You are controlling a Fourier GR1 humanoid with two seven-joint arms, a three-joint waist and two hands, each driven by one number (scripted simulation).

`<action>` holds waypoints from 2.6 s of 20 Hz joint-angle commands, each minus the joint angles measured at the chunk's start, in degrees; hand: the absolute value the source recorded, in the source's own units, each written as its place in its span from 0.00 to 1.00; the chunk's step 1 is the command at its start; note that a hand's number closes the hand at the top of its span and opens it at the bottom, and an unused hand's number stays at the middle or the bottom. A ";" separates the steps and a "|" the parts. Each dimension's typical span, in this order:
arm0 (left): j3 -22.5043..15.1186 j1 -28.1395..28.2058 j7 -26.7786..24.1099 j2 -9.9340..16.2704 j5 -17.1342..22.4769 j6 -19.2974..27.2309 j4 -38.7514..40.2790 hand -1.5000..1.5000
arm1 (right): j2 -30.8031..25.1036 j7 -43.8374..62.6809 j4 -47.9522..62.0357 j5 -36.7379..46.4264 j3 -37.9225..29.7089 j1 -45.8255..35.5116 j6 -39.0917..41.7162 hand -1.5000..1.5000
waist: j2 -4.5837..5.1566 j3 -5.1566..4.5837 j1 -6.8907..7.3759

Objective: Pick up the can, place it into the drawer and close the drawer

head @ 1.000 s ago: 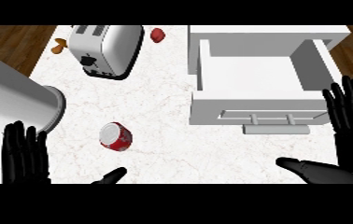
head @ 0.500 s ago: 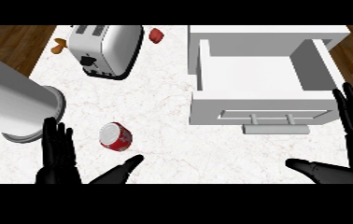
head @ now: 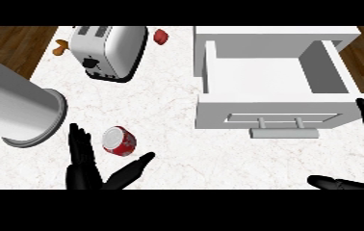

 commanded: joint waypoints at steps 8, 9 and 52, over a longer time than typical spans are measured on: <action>1.26 0.75 -17.38 -0.07 15.34 1.51 11.85 0.00 | 1.08 2.05 -5.21 -0.17 -1.42 2.25 1.06 0.00 | -0.02 0.02 0.03; 3.11 0.58 -22.66 -0.07 19.34 0.87 16.60 0.00 | 2.84 3.05 -2.65 3.31 2.10 -1.26 -2.02 0.00 | 0.02 -0.01 0.23; 23.56 -30.97 -47.47 0.92 35.26 -30.54 66.00 1.00 | 3.01 7.76 -6.22 5.46 -0.91 -3.79 0.98 0.00 | 0.08 0.01 -0.09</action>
